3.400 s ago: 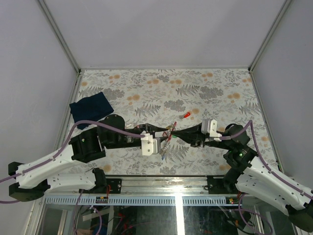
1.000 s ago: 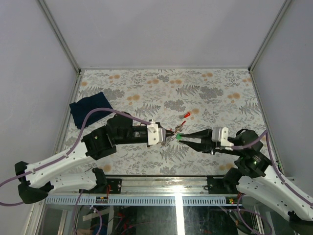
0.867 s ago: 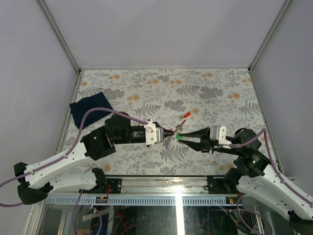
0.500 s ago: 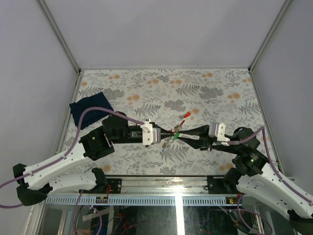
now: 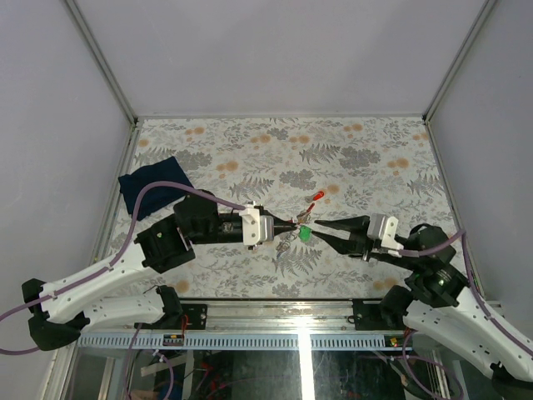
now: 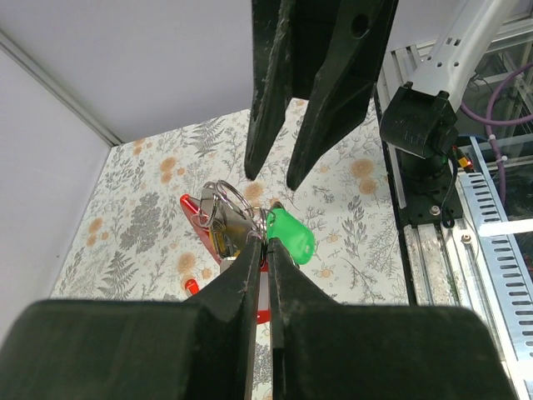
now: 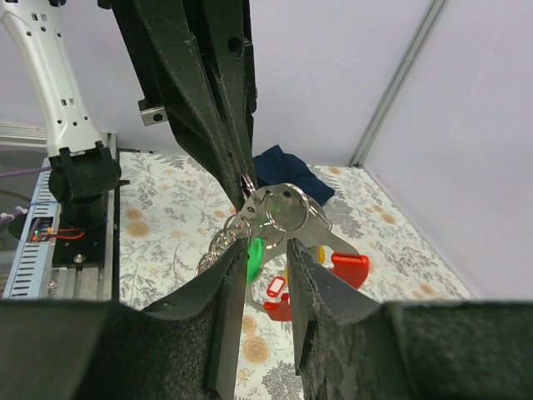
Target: Put the keys on the keyring
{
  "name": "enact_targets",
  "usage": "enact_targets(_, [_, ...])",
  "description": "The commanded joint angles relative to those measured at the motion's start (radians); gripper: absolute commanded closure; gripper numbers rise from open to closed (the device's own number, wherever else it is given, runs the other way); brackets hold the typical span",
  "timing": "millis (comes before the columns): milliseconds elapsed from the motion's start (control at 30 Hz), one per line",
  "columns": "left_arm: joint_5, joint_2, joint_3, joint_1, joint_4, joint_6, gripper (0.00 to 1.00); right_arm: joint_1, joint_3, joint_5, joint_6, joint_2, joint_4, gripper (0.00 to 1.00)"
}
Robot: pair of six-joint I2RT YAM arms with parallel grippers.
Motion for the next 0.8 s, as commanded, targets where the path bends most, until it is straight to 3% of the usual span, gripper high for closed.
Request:
enact_targets(0, [-0.040,-0.006,-0.005,0.005,0.130,-0.023,1.00,0.004,0.033,0.039,-0.027,-0.037,-0.026,0.68])
enact_targets(367, [-0.068,0.015,0.001,0.009,0.150,-0.047,1.00,0.004,0.007,-0.129,0.085,0.065,0.169,0.67])
enact_targets(767, [-0.061,0.015,0.006,0.008,0.143,-0.041,1.00,0.005,-0.017,-0.035,0.070,0.095,0.199,0.70])
